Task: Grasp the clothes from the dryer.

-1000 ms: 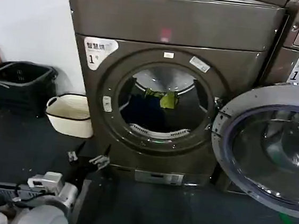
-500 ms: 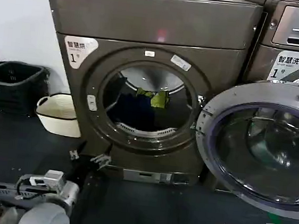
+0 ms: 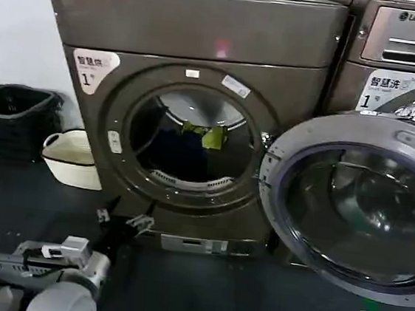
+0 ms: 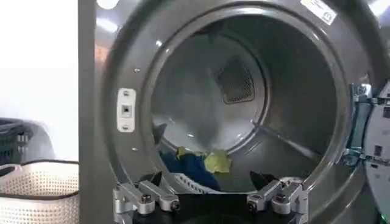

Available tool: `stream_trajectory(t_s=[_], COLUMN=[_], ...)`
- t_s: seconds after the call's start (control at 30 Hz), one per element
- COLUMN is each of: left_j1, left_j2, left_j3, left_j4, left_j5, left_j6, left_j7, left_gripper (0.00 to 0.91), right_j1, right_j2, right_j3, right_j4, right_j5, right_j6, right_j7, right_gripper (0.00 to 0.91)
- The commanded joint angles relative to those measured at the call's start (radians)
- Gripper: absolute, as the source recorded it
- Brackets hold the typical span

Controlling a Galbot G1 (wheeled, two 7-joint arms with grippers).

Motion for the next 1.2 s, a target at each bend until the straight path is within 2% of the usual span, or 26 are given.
stream_trajectory(t_s=[0.03,0.27,0.6,0.93,1.2], left_j1=[0.002,0.002,-0.002,-0.013,-0.015], left_j2=[0.000,-0.002,-0.002,-0.003,-0.005], left_j3=[0.002,-0.001,0.000,-0.002,0.001], left_j4=[-0.001,-0.003,-0.003,0.005,0.007], left_j5=[0.001,0.001,0.000,-0.004,-0.003], left_j6=[0.000,-0.001,-0.001,-0.002,-0.002], left_j7=[0.000,0.000,0.002,0.003,0.004], left_gripper=[0.907,0.907,0.907,0.907,0.907], right_j1=[0.000,0.001,-0.001,-0.002,-0.001], right_j2=[0.002,-0.001,0.003,0.004,0.003], right_j3=[0.000,-0.010,0.000,0.000,0.002], right_j4=[0.001,0.000,-0.001,-0.002,-0.009], right_j5=[0.000,-0.004,0.010,0.022,0.022], right_j6=[0.000,0.057,0.057,0.101,0.107], right_j7=[0.000,-0.012,-0.006,-0.019,-0.018], right_gripper=[0.907,0.907,0.907,0.907,0.907])
